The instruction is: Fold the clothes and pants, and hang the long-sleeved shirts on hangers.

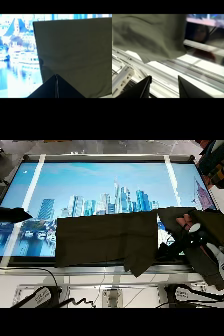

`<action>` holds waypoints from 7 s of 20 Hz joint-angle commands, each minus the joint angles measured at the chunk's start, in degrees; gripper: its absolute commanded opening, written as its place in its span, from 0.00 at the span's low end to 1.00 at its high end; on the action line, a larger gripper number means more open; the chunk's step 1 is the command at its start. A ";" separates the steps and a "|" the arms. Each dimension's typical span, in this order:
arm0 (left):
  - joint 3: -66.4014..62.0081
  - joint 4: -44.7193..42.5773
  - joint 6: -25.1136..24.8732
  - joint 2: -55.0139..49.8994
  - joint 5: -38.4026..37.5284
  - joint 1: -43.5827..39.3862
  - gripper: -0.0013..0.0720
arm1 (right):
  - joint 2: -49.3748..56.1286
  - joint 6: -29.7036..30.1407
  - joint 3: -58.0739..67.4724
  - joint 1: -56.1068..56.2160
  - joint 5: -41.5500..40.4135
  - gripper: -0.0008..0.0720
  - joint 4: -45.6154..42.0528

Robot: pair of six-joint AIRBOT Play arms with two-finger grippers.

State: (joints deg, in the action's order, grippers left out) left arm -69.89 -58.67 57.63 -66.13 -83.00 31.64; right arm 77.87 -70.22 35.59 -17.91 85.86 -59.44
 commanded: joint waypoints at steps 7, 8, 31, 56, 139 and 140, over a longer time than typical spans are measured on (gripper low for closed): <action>23.82 0.17 -0.20 5.70 4.76 2.03 0.31 | -0.74 11.13 -9.88 -0.13 -14.69 0.03 14.14; 25.27 0.35 -0.20 5.70 4.76 2.03 0.54 | -0.74 12.35 -9.88 -0.13 -14.73 0.03 15.28; 46.01 -10.05 -6.91 5.60 13.40 -2.36 0.07 | -4.07 15.47 -9.88 -0.13 -14.49 0.03 20.72; 27.71 28.74 -12.63 0.13 37.20 -7.78 0.03 | -9.75 2.56 6.34 19.52 -68.87 0.03 41.11; -1.01 20.00 -4.70 -11.10 34.77 -45.05 0.98 | 25.90 -0.63 30.95 23.28 -29.18 0.75 27.96; -1.01 20.09 -4.70 -9.57 34.29 -43.58 0.98 | 27.19 -0.57 30.97 25.00 -29.88 0.70 30.42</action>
State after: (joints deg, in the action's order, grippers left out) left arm -70.87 -34.17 52.97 -79.61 -44.84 -16.34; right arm 101.75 -70.76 67.51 1.37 61.67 -36.05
